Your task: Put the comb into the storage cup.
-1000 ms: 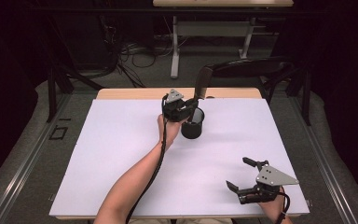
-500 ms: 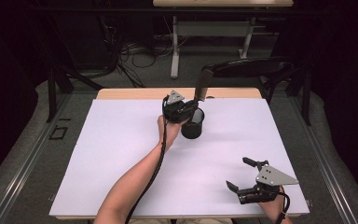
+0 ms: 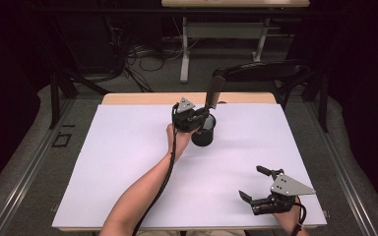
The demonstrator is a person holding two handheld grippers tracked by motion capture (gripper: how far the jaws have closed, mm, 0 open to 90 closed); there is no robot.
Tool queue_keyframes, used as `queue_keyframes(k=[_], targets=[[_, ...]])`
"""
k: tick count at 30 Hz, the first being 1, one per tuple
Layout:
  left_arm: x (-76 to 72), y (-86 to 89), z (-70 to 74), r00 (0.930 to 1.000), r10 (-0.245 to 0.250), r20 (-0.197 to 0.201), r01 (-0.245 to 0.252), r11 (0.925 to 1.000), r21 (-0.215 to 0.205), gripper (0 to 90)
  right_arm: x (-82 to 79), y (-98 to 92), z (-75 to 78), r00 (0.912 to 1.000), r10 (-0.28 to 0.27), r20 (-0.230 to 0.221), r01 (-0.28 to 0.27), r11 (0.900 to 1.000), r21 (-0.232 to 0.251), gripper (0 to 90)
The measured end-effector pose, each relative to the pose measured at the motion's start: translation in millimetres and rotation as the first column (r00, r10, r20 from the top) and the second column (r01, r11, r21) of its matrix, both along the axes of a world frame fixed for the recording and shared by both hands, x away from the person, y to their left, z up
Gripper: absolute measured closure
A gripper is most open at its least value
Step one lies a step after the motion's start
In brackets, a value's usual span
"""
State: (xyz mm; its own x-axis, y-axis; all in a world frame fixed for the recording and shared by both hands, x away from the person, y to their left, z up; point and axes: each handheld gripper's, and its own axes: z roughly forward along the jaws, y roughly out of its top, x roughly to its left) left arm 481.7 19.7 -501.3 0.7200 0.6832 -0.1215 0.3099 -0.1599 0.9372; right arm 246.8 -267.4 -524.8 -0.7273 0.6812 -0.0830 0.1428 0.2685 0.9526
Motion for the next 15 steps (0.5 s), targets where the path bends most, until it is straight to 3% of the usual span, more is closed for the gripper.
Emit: queue_keyframes(k=[2, 5, 9, 13, 15], targets=[[-0.7, 0.2, 0.2, 1.0000, 0.003, 0.006, -0.003, 1.0000, 0.006, 71.4, 0.0, 0.0, 0.0, 1.0000, 0.000, 0.000, 0.000, 1.000, 0.000, 2.2], [-1.2, 1.7, 2.2, 1.0000, -0.002, 0.009, 0.002, 0.9999, -0.011, 48.6, -0.1, -0.2, 0.1, 1.0000, -0.001, -0.002, 0.001, 1.000, -0.002, 2.2], [-3.9, 7.2, 7.5, 1.0000, -0.003, 0.006, 0.003, 0.9998, -0.021, 33.6, -0.1, 0.0, 0.0, 1.0000, 0.000, 0.000, 0.000, 1.000, -0.001, 2.2], [-11.3, 11.8, 15.2, 0.9995, -0.016, 0.028, 0.015, 0.9997, 0.018, 17.5, 0.1, -0.3, 0.0, 1.0000, 0.000, 0.003, 0.000, 1.000, -0.001, 2.2], [-15.9, 14.6, 19.2, 0.9990, -0.026, 0.036, 0.025, 0.9989, 0.040, 13.9, 0.1, 0.0, 0.0, 1.0000, -0.001, 0.000, 0.001, 1.000, -0.002, 2.3]])
